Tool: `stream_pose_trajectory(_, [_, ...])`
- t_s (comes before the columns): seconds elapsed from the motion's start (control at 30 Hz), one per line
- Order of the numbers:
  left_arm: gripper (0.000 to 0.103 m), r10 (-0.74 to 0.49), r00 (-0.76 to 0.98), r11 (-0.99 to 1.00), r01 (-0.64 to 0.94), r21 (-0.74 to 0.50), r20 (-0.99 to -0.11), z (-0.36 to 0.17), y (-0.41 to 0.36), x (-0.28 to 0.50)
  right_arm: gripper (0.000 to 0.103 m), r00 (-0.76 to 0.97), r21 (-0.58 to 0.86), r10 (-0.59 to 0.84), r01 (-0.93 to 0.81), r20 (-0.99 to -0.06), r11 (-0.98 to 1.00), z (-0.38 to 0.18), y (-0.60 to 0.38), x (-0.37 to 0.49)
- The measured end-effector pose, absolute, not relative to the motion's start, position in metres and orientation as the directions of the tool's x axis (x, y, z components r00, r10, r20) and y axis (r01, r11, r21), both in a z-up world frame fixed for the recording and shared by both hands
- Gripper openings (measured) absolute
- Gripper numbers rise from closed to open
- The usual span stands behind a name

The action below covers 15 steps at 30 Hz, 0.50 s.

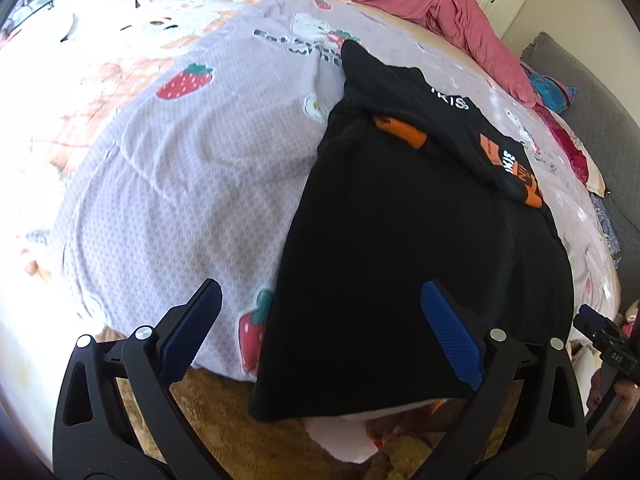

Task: Fold small clothes
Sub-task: 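Close both tools on the sweatshirt hem edge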

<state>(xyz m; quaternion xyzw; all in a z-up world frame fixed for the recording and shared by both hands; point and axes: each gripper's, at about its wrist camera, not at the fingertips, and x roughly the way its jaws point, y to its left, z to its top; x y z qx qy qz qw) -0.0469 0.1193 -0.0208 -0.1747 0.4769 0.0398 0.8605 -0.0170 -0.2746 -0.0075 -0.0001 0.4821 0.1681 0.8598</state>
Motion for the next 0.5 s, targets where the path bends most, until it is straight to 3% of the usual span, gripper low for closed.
stream_pose_trajectory(0.27, [0.060,-0.180,0.491,0.928,-0.203,-0.313,-0.853,-0.033,0.119,-0.059,0.097,0.460,0.172,0.282,-0.267,-0.842,0.948,-0.015,-0.284,-0.026])
stream_pose_trajectory(0.5, [0.057,-0.202,0.452,0.923,-0.210,-0.324,-0.869,-0.045,0.119,-0.068,0.097,0.440,0.168,0.275,-0.268,-0.855,0.949,-0.020,-0.291,-0.033])
